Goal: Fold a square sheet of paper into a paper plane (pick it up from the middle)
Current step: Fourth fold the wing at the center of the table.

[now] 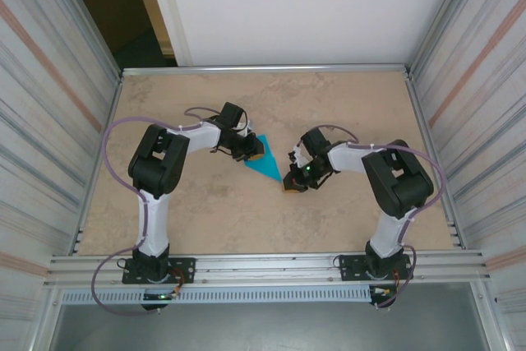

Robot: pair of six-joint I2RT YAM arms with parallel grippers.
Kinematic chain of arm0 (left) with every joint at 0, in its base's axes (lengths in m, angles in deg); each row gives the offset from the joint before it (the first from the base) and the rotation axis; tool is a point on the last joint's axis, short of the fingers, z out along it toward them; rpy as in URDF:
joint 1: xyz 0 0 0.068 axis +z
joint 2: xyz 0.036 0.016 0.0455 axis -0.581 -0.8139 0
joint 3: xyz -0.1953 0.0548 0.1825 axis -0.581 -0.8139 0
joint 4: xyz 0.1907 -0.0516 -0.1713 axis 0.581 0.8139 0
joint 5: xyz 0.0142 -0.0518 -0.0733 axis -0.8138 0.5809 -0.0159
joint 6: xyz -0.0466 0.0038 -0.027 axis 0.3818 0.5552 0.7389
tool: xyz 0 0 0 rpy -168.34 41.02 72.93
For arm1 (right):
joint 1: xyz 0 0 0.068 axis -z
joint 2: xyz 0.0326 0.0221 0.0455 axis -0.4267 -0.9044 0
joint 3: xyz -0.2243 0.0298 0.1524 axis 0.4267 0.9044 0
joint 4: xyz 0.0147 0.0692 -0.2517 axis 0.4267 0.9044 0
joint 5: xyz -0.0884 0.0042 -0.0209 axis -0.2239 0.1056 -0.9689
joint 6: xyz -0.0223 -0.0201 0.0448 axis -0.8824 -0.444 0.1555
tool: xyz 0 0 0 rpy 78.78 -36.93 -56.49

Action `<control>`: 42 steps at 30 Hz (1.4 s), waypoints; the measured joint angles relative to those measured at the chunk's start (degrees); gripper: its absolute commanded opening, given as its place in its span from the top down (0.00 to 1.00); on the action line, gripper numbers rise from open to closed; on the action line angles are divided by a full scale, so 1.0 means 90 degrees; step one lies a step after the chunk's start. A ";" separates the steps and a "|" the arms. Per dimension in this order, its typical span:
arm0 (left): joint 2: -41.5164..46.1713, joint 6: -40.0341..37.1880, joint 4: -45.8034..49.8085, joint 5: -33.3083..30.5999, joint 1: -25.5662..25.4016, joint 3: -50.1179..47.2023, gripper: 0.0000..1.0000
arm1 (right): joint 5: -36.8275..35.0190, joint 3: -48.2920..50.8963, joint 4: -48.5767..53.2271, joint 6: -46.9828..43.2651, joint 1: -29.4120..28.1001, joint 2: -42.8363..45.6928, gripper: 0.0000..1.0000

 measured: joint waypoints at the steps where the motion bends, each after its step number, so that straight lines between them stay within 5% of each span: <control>1: 0.0000 0.0000 0.0000 0.0000 0.0000 0.0000 0.82 | 0.0005 0.0032 0.0010 0.0041 0.0010 0.0148 0.95; 6: 0.0000 -0.0015 -0.0002 0.0002 -0.0002 0.0000 0.82 | -0.0274 -0.0420 -0.0126 0.0223 -0.0085 0.0673 0.95; 16: 0.0000 -0.0022 0.0000 0.0002 -0.0024 0.0012 0.82 | -0.0656 -0.1812 -0.0209 0.0177 -0.0248 -0.0940 0.97; 42: 0.0639 -0.0566 -0.0100 -0.0223 -0.0527 -0.0240 0.88 | -0.0685 -0.1938 -0.0046 0.0107 -0.0257 -0.1421 1.00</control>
